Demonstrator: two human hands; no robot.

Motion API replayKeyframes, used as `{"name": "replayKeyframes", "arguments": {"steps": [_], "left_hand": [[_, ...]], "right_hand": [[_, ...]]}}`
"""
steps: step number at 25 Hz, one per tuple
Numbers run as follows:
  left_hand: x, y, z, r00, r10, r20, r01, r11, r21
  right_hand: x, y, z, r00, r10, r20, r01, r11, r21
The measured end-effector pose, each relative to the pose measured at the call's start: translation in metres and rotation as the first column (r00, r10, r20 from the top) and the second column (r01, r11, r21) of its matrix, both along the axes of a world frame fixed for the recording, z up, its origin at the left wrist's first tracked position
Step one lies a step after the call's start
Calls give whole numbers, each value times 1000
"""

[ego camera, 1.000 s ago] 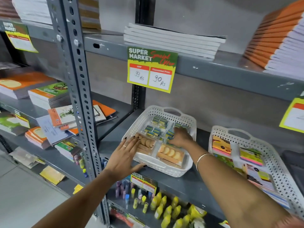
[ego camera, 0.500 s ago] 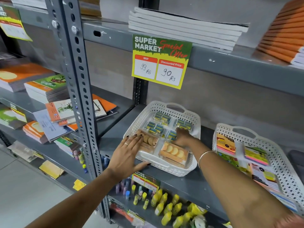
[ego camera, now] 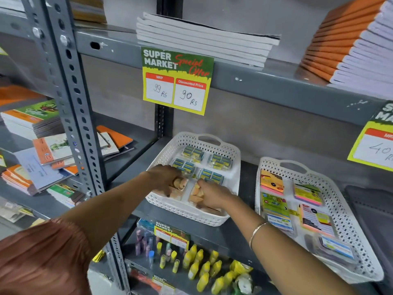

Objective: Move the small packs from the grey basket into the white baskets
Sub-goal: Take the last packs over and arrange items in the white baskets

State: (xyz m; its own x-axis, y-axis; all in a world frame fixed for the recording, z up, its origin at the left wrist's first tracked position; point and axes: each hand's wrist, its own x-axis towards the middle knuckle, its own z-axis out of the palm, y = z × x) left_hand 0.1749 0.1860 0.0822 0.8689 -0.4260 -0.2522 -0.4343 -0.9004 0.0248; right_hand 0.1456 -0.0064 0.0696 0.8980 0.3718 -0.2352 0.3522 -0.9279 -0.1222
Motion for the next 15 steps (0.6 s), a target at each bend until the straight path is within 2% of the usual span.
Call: {"name": "replayKeyframes", "arguments": {"steps": [6, 8, 9, 11, 12, 13, 15], "left_hand": [[4, -3, 0, 1000, -3, -19, 4, 1000, 21], [6, -3, 4, 998, -13, -57, 13, 1000, -6], [9, -3, 9, 997, 10, -78, -16, 997, -80], [22, -4, 17, 986, 98, -138, -138, 937, -322], [30, -6, 20, 984, 128, -124, -168, 894, -415], [40, -8, 21, 989, 139, -55, -149, 890, -432], [60, -11, 16, 991, 129, 19, -112, 915, -388]], "right_hand": [[-2, -2, -1, 1000, 20, 4, -20, 1000, 12], [5, -4, 5, 999, -17, -35, 21, 992, 125], [12, -6, 11, 997, -71, -41, 78, 969, 234], [33, -13, 23, 974, -226, -22, 213, 879, 427], [44, -17, 26, 958, -286, 4, 254, 856, 451], [53, -20, 25, 951, -307, 33, 267, 871, 412], [68, -24, 17, 967, -252, 38, 237, 944, 229]]}}
